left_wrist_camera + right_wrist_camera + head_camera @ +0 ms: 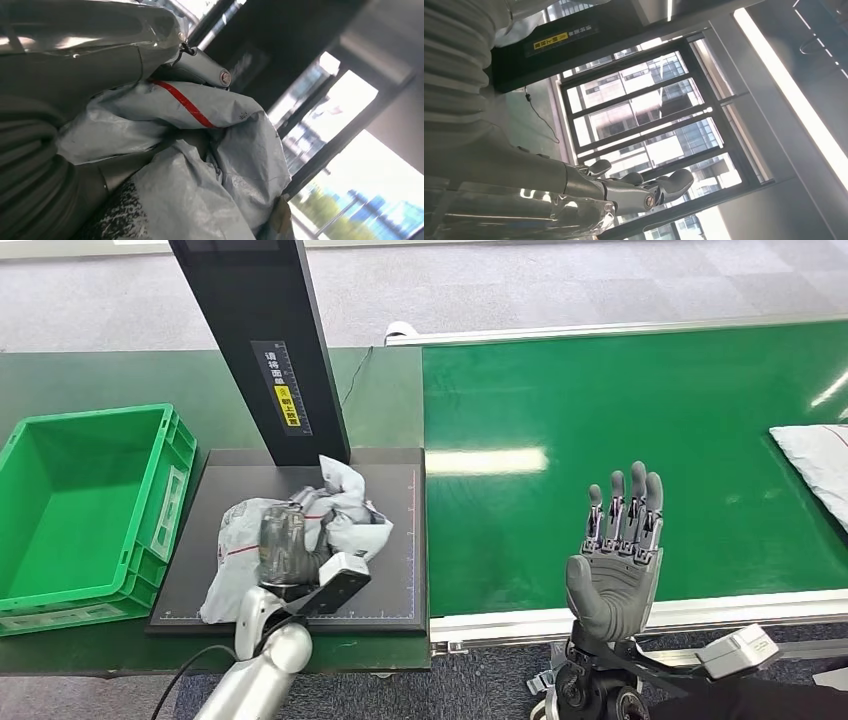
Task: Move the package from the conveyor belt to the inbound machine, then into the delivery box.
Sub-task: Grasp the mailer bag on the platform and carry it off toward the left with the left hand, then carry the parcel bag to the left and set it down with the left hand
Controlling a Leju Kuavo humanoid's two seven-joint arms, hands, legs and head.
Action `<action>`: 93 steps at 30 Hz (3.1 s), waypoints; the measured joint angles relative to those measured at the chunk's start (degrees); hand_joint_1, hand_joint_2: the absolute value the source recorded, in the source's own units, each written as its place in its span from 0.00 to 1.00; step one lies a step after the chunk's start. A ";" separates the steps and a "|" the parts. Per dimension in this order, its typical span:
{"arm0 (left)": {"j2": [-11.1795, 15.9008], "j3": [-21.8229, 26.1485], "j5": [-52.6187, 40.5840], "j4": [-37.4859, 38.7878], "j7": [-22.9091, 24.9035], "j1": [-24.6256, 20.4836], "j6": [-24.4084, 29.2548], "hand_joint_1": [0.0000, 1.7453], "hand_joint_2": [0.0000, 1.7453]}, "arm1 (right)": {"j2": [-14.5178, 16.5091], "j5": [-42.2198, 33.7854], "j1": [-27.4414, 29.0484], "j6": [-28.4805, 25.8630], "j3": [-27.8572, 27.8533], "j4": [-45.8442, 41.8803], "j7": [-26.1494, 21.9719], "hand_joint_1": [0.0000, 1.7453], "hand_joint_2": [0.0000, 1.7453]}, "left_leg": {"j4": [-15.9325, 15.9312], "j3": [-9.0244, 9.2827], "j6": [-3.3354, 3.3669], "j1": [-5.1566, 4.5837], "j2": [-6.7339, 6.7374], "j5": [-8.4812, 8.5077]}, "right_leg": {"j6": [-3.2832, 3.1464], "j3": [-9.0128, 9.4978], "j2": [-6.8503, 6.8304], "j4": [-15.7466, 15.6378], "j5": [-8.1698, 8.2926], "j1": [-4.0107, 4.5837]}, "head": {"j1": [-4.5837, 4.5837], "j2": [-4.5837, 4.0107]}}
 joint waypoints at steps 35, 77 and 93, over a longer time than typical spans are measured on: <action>20.60 24.53 3.85 -12.24 17.39 -21.85 -7.61 1.00 1.00 | -0.10 1.18 -2.15 3.95 -0.56 3.85 0.86 0.00 1.00 | 0.02 -0.13 -0.20 0.07 0.12 0.26 | -0.26 -0.23 0.10 0.11 0.18 0.12 | 0.03 -0.01; 29.19 24.52 -25.51 29.98 41.76 -41.73 -42.13 0.96 1.00 | -0.07 4.32 -0.72 2.19 -0.82 3.04 -0.21 0.00 1.00 | 0.01 -0.24 -0.23 0.07 0.35 0.23 | -0.31 -0.39 0.35 0.12 0.23 0.13 | 0.04 -0.01; 28.50 28.32 -23.20 31.15 37.72 -40.27 -40.26 0.00 1.00 | 0.05 4.33 -1.08 1.97 -1.03 3.04 0.26 0.00 1.00 | 0.01 -0.23 -0.23 0.08 0.35 0.23 | -0.31 -0.39 0.35 0.12 0.23 0.13 | 0.04 -0.01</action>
